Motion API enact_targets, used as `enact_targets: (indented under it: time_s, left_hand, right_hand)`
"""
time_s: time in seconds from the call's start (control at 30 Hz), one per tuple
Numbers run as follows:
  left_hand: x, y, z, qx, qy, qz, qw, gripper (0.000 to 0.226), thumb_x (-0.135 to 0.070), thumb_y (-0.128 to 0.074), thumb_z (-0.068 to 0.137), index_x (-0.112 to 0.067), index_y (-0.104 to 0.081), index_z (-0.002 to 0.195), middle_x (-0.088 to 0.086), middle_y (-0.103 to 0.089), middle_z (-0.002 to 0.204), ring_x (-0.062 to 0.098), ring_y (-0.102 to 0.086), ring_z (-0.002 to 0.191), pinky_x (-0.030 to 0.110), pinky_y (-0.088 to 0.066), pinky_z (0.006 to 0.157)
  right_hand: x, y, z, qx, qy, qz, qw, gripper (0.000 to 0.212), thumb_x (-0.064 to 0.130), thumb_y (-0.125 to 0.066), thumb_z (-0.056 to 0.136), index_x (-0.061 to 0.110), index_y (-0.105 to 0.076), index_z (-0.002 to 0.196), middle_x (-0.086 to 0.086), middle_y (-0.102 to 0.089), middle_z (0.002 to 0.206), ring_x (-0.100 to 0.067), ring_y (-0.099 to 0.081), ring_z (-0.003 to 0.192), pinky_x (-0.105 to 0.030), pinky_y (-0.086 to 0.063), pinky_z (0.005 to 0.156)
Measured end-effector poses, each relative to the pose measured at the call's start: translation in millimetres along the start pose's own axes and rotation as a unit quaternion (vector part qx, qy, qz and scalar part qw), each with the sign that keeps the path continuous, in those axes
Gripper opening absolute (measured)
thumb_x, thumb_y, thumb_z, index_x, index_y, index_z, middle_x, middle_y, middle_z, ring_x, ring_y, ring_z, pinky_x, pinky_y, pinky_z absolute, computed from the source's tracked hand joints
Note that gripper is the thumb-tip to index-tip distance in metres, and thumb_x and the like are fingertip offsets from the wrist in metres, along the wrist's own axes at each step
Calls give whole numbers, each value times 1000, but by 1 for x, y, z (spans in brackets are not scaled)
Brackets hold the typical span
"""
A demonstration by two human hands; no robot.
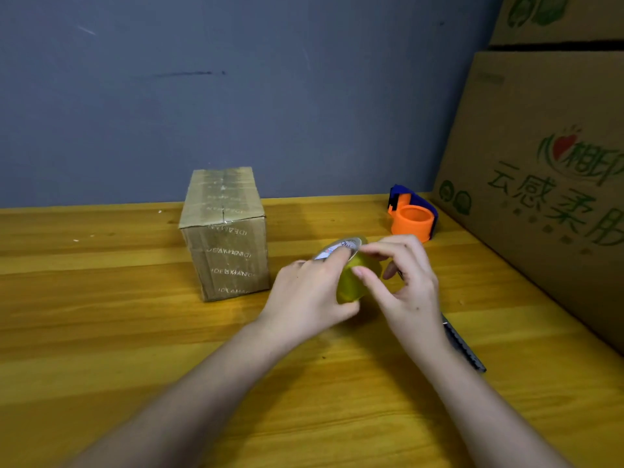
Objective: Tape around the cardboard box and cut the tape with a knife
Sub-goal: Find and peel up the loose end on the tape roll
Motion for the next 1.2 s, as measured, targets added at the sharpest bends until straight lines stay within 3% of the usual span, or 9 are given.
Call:
enact_targets:
  time_s: [0.17,0.43,0.5,0.63,0.73,0.8,0.93,1.2]
  left_hand:
    - [-1,1,0,-15,-5,19,1000,58,-43,-57,79,-26,-38,131,2,-69,109,28,-64,101,31,-46,81]
    - [-2,2,1,-15,-10,23,1000,60,-43,-57,80,-25,-37,134,3,-67,114,27,-64,101,31,-48,83]
    - [-1,3,1,-33,-18,40,998,60,-41,-62,76,-22,-43,130,7,-71,105,30,-67,92,32,-50,79]
    - [3,0,1,-53,-32,88,994,59,-42,-77,52,-16,-61,103,3,-71,63,25,-66,51,24,-51,52]
    - [6,0,2,-45,-34,118,991,58,-45,-77,46,-19,-63,96,0,-67,55,21,-62,44,20,-47,46]
    - [6,-1,1,-38,-36,116,992,58,-45,-74,52,-20,-61,103,2,-70,63,23,-66,53,23,-49,50]
    - [2,3,3,-7,24,9,1000,65,-44,-59,76,-27,-38,134,6,-70,105,32,-64,100,33,-47,75]
    - [2,-1,3,17,62,-94,993,53,-42,-60,72,-34,-45,122,4,-70,103,33,-61,100,33,-44,70]
  right_hand:
    - [2,-1,0,-11,-8,18,1000,17,23,-68,83,16,-68,98,2,-57,95,-17,-55,86,-24,-44,65]
    - [3,0,0,-21,-5,15,1000,12,22,-68,82,16,-67,92,1,-58,92,-18,-55,87,-26,-42,64]
    - [3,0,1,-13,-13,23,1000,10,23,-67,82,18,-67,91,2,-58,91,-18,-55,86,-27,-43,64]
    - [1,-1,1,2,-16,9,1000,10,24,-62,85,16,-66,87,3,-54,89,-14,-52,85,-22,-41,69]
    - [-2,-3,2,18,-12,-40,999,15,26,-55,89,13,-63,86,7,-51,89,-6,-46,85,-15,-35,75]
    - [-2,-5,2,34,-1,-68,997,17,26,-53,90,12,-61,86,6,-50,89,-7,-43,84,-15,-33,76]
    - [1,-6,0,56,26,-80,995,17,25,-53,91,11,-59,85,7,-48,89,-11,-44,83,-18,-34,75]
    - [9,-3,-2,-2,88,-115,989,10,15,-62,89,5,-66,88,-5,-66,94,-15,-57,87,-18,-40,82]
Point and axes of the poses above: each hand's wrist, its own z-axis towards the middle knuckle, its own y-axis out of the back of the hand, x = y × z, the point moved 1 cm from there along z, towards the middle knuckle
